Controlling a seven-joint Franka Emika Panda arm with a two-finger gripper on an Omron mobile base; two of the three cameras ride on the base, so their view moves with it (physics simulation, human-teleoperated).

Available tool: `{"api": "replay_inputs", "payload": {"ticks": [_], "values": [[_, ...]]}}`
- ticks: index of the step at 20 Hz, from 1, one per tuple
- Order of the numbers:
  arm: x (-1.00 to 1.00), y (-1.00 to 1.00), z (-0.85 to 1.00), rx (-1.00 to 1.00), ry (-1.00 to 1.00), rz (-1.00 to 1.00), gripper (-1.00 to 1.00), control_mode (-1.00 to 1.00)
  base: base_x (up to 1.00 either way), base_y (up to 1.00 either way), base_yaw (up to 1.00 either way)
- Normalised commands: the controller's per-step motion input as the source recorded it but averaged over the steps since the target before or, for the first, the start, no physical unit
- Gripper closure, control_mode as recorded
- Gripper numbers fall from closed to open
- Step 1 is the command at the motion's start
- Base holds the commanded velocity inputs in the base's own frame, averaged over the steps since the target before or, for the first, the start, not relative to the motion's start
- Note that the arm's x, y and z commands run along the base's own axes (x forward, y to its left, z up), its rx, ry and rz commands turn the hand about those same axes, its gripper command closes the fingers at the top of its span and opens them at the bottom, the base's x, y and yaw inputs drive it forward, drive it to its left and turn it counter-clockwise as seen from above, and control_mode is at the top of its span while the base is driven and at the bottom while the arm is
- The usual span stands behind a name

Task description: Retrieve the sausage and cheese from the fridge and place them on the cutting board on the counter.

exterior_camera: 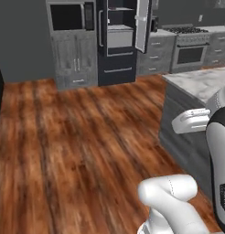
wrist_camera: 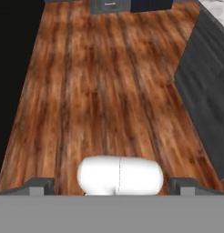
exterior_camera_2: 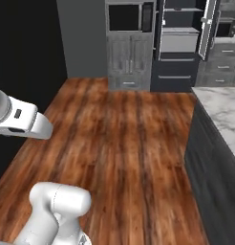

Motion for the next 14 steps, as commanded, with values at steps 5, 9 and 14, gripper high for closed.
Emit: {"api": "replay_inputs", "payload": {"ticks": [5, 9, 14], "values": [[0.00, 0.00, 0.00, 0.00, 0.00, 0.00, -1.00, 1.00, 1.00, -0.23, 0.00], [0.00, 0.00, 0.00, 0.00, 0.00, 0.00, -1.00, 1.00, 1.00, -0.29, 0.00], [0.00, 0.00, 0.00, 0.00, 0.00, 0.00, -1.00, 1.00, 1.00, -0.17, 0.00]]}}
